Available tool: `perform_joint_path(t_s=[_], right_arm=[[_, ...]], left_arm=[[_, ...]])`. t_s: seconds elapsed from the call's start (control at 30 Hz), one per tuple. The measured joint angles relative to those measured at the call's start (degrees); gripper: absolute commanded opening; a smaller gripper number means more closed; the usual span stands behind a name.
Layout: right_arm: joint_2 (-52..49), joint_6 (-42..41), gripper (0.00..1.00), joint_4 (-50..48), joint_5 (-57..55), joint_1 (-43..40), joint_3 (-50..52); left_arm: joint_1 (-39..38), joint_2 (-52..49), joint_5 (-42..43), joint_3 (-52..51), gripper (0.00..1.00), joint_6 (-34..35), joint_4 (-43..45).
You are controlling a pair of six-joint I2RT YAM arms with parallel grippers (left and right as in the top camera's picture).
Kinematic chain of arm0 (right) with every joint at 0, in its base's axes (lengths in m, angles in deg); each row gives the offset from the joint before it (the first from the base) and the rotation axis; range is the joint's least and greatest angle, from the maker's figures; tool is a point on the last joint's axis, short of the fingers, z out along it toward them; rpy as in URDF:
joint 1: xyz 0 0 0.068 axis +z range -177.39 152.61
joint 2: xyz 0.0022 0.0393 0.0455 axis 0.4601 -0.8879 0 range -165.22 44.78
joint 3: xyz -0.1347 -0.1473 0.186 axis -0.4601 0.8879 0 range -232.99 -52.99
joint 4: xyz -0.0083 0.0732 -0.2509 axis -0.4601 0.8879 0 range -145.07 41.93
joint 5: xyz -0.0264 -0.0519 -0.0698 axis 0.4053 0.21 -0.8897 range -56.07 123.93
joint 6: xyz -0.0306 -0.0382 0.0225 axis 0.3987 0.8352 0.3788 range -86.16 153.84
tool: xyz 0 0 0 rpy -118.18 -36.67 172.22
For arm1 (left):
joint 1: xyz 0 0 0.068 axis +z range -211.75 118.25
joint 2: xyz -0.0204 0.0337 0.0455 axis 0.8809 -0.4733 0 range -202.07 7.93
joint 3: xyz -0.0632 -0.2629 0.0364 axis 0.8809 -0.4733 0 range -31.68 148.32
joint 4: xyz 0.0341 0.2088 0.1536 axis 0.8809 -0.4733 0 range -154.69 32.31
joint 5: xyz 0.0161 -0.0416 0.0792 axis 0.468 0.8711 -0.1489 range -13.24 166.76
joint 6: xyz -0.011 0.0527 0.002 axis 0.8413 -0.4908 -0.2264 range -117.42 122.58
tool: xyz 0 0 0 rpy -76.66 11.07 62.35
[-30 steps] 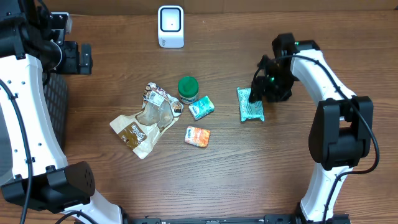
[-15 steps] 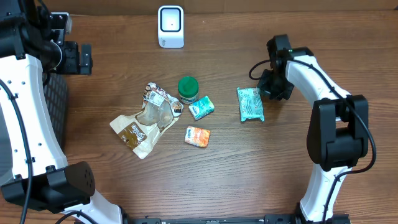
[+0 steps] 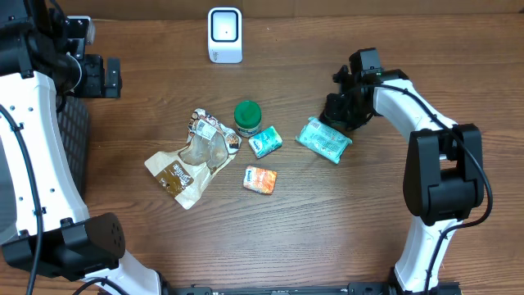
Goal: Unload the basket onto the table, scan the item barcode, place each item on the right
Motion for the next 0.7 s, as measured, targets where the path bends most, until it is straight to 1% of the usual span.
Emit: perform_joint_path(t_s=[0.1,0.2,0.3,0.4,0.53,0.7], right_arm=[[0.0,3.2,0.28,2.7,6.4,0.5,-0.5],[0.0,4.8,0.27,7.3,9.9,0.7,-2.6],[0.0,4.7,0.25,14.7,11.1,0.4,-8.7],[0.5,2.7,0.25,23.4,10.0,-1.1,-16.2],[4.7,1.1,0.32,33.3,8.8,-5.4,-23.5],[14.2,0.3,0.47,41.5,7.6,-11.0,-25.5]], left_arm=[[0.0,0.0,0.0,0.0,1.0,0.0,0.0],[0.0,0.0,0.0,0.0,1.0,0.0,0.0],[0.0,0.0,0.0,0.0,1.0,0.0,0.0],[0.0,0.0,0.0,0.0,1.0,0.0,0.0],[0.0,0.0,0.0,0.0,1.0,0.0,0.0],[0.0,0.0,0.0,0.0,1.0,0.0,0.0]])
